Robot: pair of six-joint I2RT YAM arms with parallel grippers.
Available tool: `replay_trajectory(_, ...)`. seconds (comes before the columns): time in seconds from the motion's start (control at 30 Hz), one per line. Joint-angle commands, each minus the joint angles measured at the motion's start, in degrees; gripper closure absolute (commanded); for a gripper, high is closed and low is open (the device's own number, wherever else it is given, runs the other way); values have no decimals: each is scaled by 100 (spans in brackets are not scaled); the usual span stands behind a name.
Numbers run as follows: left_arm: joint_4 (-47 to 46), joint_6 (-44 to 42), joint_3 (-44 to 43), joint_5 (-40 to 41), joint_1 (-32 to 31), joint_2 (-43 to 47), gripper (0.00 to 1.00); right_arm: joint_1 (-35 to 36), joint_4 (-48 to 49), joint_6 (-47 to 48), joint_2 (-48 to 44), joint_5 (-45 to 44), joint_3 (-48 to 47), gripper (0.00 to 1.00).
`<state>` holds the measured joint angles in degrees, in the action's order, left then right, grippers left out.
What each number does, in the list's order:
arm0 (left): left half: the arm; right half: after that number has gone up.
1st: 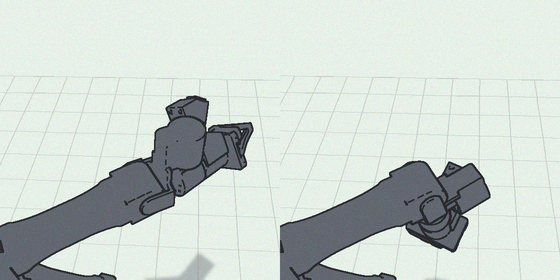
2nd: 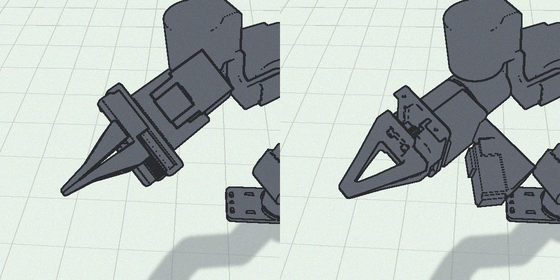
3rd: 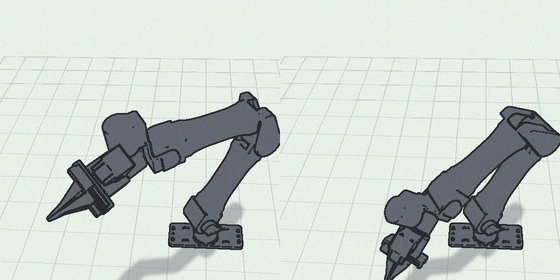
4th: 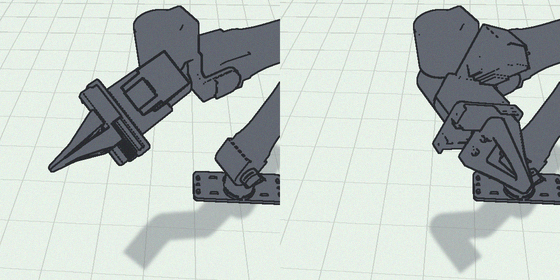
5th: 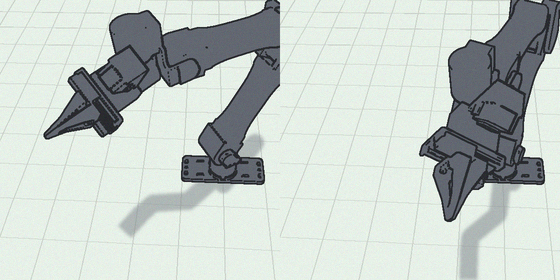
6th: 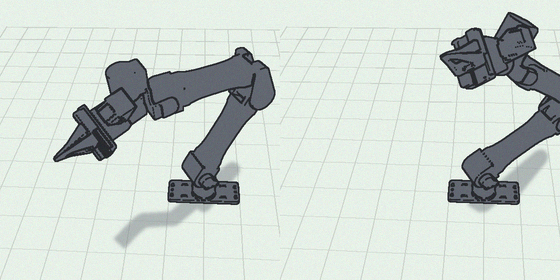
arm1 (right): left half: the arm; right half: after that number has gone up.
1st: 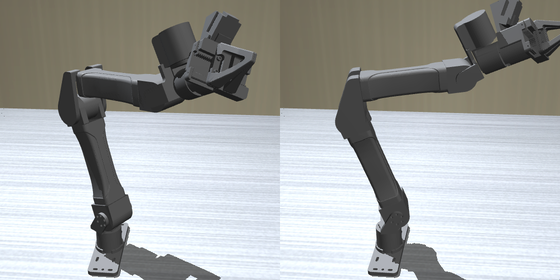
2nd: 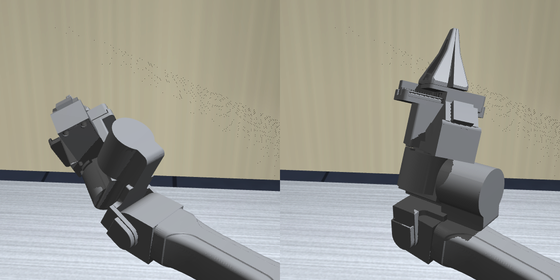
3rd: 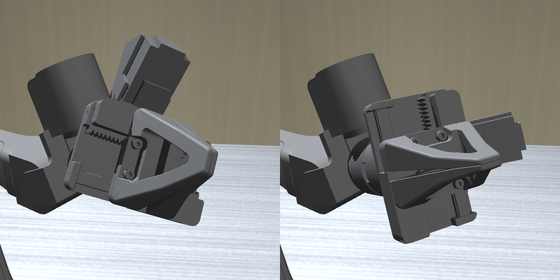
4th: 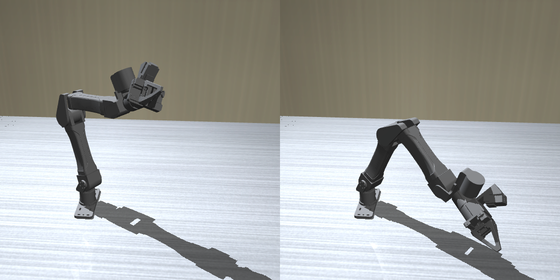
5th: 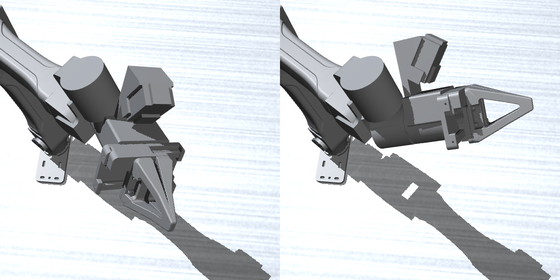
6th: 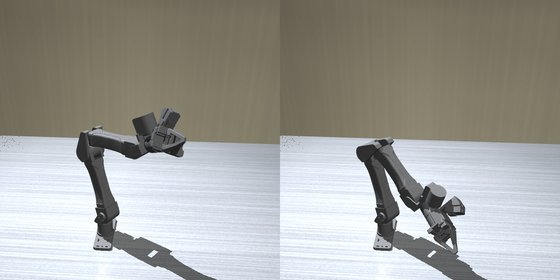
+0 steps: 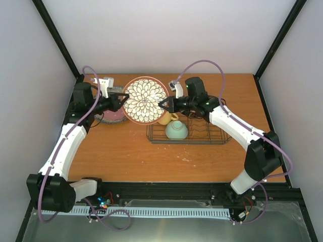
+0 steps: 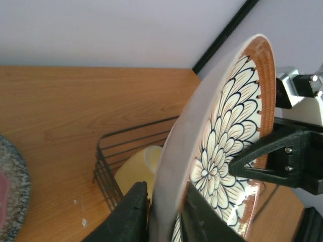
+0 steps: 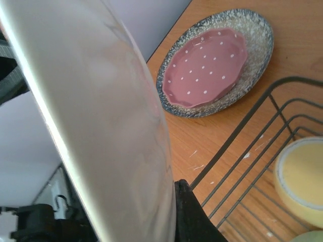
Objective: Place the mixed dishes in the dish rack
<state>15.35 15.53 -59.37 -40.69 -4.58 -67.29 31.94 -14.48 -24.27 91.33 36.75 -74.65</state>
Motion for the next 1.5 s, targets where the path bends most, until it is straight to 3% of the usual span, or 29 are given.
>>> replay_trajectory(0.0, -225, 552, -243, -609, -263, -101, 72, 550, 444, 1196, -573, 281, -247, 97)
replay_trajectory(0.1, -183, 481, -284, -512, -263, -164, 55, 567, 473, 1480, -944, -245, -77, 97)
replay_trajectory(0.3, -114, 347, -363, -254, -263, -224, 40, 566, 500, 2031, -1510, -1186, 179, 97)
replay_trajectory(0.37, -43, 268, -409, -73, -263, -188, 24, 567, 505, 2274, -1713, -1585, 301, 97)
replay_trajectory(0.43, 40, 161, -470, 260, -258, -112, 2, 559, 434, 2538, -1986, -2123, 370, 97)
replay_trajectory(0.7, -9, -44, -274, 1437, -122, 161, 0, 558, -112, 4092, -3215, -4615, 789, 97)
replay_trajectory(0.87, -284, -96, 83, 1432, 222, 212, 0, 531, -143, 5228, -4002, -5965, 1418, 97)
replay_trajectory(1.0, -244, -223, 206, 1261, 537, 87, 0, 355, 216, 6163, -4633, -6420, 2074, 97)
replay_trajectory(1.17, -270, -356, 290, 1265, 650, -27, 0, -195, 490, 6922, -5216, -6000, 2716, 97)
replay_trajectory(1.47, -428, -369, 506, 1203, 669, -220, 0, -1208, 1013, 7326, -4959, -4947, 3096, 97)
